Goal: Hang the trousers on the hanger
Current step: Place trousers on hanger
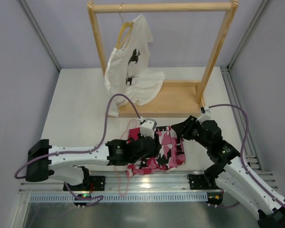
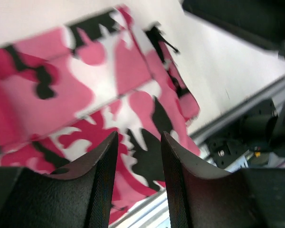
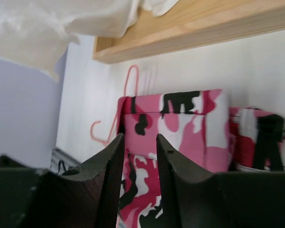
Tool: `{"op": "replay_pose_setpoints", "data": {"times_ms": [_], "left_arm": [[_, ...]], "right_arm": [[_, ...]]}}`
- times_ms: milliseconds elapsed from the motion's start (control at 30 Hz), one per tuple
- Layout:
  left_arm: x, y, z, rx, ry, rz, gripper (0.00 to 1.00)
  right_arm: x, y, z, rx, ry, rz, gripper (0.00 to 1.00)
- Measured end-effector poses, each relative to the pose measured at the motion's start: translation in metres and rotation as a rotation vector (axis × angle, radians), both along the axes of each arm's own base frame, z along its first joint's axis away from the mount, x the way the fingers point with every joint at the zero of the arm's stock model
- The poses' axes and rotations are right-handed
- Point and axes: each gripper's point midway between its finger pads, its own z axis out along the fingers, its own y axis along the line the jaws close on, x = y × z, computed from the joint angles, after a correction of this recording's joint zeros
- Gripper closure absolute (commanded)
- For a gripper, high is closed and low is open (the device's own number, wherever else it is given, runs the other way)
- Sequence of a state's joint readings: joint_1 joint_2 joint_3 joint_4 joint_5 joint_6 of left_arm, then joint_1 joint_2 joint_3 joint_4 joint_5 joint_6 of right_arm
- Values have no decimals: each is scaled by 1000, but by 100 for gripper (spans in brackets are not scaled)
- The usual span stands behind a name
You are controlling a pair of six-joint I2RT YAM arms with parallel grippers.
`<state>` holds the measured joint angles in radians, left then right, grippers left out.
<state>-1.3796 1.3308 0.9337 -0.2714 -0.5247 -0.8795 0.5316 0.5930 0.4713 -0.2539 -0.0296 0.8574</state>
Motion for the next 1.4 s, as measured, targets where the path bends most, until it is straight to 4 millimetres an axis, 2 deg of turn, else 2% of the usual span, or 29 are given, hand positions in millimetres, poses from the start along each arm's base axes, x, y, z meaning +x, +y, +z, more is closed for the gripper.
{"op": "replay_pose_setpoints", "data": {"times_ms": [67, 133, 200, 300, 333, 433, 500, 567, 667, 700, 733, 800, 933, 1000, 1067, 1100, 1167, 1333, 1400], "left_arm": [[15, 20, 8, -23, 5, 61, 58], [26, 48, 12, -44, 23, 137, 57], [27, 69, 8, -45, 46, 180, 55], [27, 108, -12, -18, 106, 277, 50], [26, 121, -21, 1, 127, 312, 50], [28, 158, -46, 45, 179, 420, 51], [30, 183, -58, 65, 200, 491, 53], [32, 194, -63, 52, 212, 525, 55], [32, 192, -62, 20, 229, 521, 55], [32, 188, -62, 12, 236, 511, 55], [32, 185, -64, 15, 243, 504, 55], [32, 181, -70, 34, 258, 491, 54], [32, 175, -96, 115, 320, 485, 55], [36, 173, -107, 132, 352, 495, 55], [40, 172, -114, 135, 379, 500, 56], [42, 171, -115, 131, 387, 500, 56], [46, 170, -116, 117, 398, 504, 55], [52, 167, -112, 88, 392, 499, 55], [52, 165, -109, 81, 388, 484, 55]], "right_arm": [[1, 18, -1, 32, 5, 81, 66], [2, 33, -17, 55, 36, 146, 66], [-6, 35, -56, 49, 110, 169, 66], [-36, 20, -124, 26, 238, 154, 66], [-42, 19, -129, 41, 232, 159, 66], [-36, 18, -111, 13, 154, 180, 66], [-31, 19, -91, -15, 107, 202, 65], [-27, 25, -60, -23, 49, 245, 65], [-25, 45, -8, 35, -48, 352, 65], [-26, 53, 3, 58, -76, 386, 65], [-29, 61, 11, 81, -99, 428, 64], [-44, 80, 14, 105, -103, 520, 62], [-90, 128, -8, 121, -23, 744, 62], [-107, 144, -33, 124, 33, 811, 62], [-124, 144, -78, 105, 130, 832, 62], [-134, 135, -107, 80, 198, 826, 62], [-148, 115, -144, 39, 305, 799, 62], [-150, 118, -136, 58, 272, 822, 62], [-146, 125, -119, 39, 230, 833, 62]]}}
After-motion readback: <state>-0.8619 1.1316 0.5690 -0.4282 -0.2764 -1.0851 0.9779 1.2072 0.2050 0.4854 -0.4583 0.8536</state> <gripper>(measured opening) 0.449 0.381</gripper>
